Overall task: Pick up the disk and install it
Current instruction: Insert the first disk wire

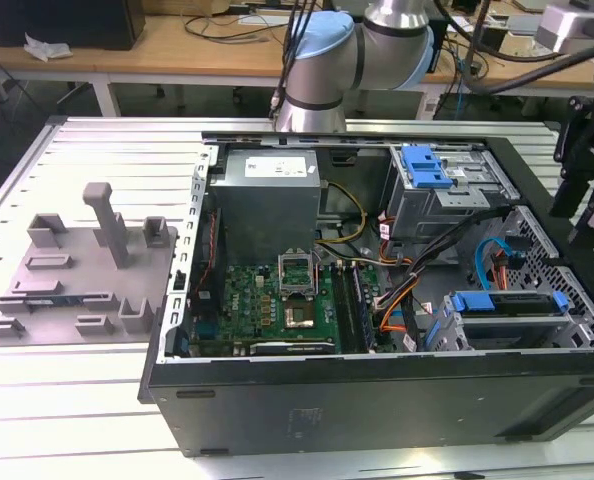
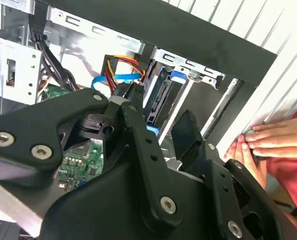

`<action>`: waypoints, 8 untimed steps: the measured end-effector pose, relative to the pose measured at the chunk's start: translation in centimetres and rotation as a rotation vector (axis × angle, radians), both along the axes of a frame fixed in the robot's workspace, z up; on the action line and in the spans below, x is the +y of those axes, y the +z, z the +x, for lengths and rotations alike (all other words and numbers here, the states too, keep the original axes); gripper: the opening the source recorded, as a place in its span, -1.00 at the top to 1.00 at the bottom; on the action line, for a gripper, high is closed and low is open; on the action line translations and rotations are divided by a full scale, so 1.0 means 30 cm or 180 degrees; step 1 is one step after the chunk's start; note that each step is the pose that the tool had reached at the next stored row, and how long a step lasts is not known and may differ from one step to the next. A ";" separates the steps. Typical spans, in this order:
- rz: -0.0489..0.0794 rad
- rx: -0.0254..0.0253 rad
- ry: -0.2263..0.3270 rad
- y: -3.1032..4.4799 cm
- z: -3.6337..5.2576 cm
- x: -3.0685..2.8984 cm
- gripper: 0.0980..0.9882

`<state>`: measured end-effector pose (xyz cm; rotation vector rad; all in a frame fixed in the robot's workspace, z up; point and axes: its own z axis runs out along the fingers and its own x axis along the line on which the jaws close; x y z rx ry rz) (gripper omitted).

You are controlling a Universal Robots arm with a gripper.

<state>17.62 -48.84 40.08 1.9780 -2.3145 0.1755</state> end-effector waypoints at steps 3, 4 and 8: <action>-0.0125 -0.0004 -0.0005 -0.007 -0.004 0.033 0.09; -0.0130 -0.0014 -0.0019 -0.010 -0.005 0.034 0.09; -0.0131 -0.0022 -0.0146 -0.021 -0.005 0.034 0.09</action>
